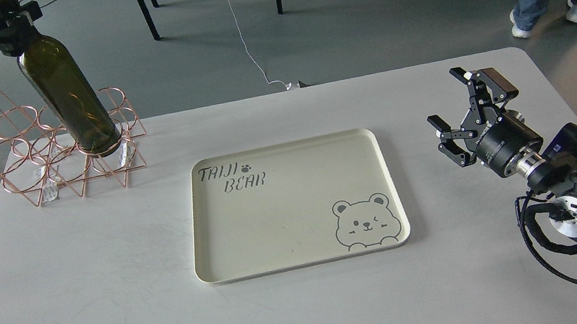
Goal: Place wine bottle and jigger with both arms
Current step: 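Lower the bottle upright into a slot of the wine rack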
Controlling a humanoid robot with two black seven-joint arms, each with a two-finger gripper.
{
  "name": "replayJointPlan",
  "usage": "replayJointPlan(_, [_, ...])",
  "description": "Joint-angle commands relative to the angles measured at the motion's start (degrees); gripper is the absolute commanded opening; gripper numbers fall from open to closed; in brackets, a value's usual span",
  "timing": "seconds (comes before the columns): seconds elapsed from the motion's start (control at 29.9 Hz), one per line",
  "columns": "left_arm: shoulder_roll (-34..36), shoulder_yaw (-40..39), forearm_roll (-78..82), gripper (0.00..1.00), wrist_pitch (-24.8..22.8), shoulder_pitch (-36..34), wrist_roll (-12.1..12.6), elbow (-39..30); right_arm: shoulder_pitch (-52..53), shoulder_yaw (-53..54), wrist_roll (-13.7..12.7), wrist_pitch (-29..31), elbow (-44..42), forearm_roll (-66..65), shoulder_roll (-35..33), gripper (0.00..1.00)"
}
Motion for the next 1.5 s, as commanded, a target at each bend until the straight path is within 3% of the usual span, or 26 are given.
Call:
replayJointPlan(0.0, [-0.56,0.13,-0.09,0.21,0.01,0.12,-0.02,0.06,-0.09,-0.01,0.0,0.0,-0.01,-0.06,0.0,0.99])
replayJointPlan(1.47, [-4.96,3.12,-0.53,0.3,3.35,3.02,-0.02,5.43,-1.05,-0.01,0.0,0.0,0.08,-0.06,0.09,0.99])
